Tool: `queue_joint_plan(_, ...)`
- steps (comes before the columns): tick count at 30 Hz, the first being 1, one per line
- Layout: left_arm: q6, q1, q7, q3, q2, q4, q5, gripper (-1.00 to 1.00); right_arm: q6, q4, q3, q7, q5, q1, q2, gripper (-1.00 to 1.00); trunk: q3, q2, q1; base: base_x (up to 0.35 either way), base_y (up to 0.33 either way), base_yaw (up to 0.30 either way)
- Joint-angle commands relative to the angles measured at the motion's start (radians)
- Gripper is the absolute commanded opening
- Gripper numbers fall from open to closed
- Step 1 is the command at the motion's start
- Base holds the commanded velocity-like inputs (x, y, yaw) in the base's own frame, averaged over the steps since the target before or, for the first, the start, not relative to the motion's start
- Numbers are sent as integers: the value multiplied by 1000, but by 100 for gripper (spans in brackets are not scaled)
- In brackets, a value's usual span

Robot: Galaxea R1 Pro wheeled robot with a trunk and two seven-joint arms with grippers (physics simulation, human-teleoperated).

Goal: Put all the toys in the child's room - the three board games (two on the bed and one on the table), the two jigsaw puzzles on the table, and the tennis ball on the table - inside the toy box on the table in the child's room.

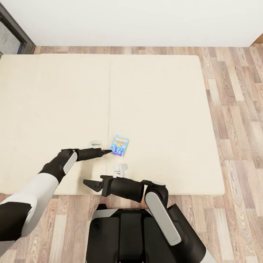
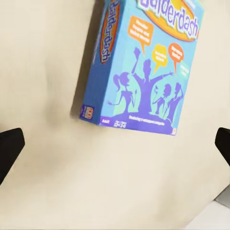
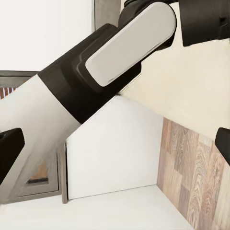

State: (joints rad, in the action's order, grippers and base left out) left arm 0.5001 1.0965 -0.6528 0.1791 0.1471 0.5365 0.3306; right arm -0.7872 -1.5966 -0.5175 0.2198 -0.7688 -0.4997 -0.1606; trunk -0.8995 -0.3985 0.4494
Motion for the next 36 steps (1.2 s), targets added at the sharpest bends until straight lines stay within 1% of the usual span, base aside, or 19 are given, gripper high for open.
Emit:
queue_joint_plan(1,16,10,21,5,2,1,10,100,-4,0,1,4,3,0,-1,100,-1,-2,1,0,0,0)
queue_joint_plan(4,29,25,59,5,2,-1,10,100,-4,0,1,4,3,0,-1,100,-1,-2,1,0,0,0)
queue_joint_plan(11,27,36,113,5,-3,-7,10,100,-4,0,1,2,3,0,-1,100,-1,-2,1,0,0,0)
queue_joint_plan(20,17,37,124,6,-2,-7,10,100,-4,0,1,0,3,0,-1,100,-1,-2,1,0,0,0)
queue_joint_plan(27,-12,37,127,10,-5,-9,10,100,-3,0,1,0,3,0,-1,100,-1,-2,1,0,0,0)
queue_joint_plan(36,-18,37,125,11,-8,-4,10,100,-3,0,1,0,4,0,-1,100,-1,-2,1,0,0,0)
